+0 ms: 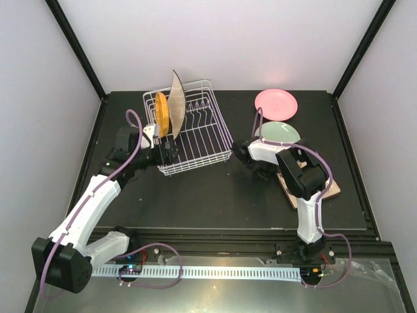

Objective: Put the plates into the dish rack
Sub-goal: Move the plate to the center of the board.

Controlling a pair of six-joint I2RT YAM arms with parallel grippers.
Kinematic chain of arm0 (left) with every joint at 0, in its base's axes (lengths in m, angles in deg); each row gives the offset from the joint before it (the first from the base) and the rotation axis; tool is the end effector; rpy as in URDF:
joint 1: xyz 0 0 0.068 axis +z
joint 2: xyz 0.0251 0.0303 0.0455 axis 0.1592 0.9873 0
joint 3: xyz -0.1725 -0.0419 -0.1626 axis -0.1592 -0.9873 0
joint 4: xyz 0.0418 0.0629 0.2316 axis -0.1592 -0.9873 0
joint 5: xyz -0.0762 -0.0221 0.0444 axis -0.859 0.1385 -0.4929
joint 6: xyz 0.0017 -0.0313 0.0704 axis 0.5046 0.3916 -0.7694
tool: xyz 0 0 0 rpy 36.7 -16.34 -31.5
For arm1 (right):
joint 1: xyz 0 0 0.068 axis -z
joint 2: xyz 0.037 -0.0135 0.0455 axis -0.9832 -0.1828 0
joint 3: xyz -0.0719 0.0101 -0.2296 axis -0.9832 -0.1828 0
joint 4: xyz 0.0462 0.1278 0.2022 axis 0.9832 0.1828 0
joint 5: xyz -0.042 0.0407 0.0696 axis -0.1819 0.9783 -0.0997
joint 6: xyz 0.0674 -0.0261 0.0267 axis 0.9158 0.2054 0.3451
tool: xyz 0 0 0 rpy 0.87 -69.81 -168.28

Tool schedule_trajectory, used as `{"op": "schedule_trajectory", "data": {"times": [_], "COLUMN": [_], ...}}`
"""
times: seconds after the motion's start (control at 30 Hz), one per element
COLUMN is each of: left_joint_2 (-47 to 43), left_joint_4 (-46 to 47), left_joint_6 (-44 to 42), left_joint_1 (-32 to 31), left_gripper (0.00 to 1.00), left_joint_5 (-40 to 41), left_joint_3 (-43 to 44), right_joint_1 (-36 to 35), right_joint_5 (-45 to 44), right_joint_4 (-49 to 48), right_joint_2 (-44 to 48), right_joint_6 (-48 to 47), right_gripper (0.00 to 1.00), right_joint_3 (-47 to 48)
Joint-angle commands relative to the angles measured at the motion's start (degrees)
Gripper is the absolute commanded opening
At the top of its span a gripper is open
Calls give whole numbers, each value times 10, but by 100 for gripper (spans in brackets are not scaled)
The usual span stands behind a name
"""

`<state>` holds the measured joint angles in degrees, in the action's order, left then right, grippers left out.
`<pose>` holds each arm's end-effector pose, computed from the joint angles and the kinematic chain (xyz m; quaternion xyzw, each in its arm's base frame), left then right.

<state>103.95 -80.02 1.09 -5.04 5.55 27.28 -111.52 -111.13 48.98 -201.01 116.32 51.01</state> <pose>0.2280 -0.0835 0.2532 -0.0005 0.8829 -0.3109 0.3520 0.2759 0.1215 0.0832 -0.0404 0.9291 -0.3551 0.0950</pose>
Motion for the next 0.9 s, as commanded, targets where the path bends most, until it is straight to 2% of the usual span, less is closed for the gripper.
{"op": "schedule_trajectory", "data": {"times": [0.0,0.13,0.23,0.53,0.87], "left_joint_2": [-8,-9,-9,-6,10], "left_joint_4": [-14,-16,-18,-15,4], "left_joint_6": [-11,-13,-14,-15,-8], "left_joint_1": [6,7,7,8,8], "left_gripper": [86,86,86,86,86], "left_joint_5": [8,13,15,17,-3], "left_joint_3": [6,9,9,8,10], "right_joint_1": [8,11,12,-1,-112], "right_joint_5": [9,7,6,24,88], "right_joint_4": [-3,3,3,10,32], "right_joint_2": [-26,-29,-30,8,8], "right_joint_6": [21,26,26,29,69], "right_gripper": [28,16,2,1,1], "right_joint_3": [3,9,11,-16,-10]}}
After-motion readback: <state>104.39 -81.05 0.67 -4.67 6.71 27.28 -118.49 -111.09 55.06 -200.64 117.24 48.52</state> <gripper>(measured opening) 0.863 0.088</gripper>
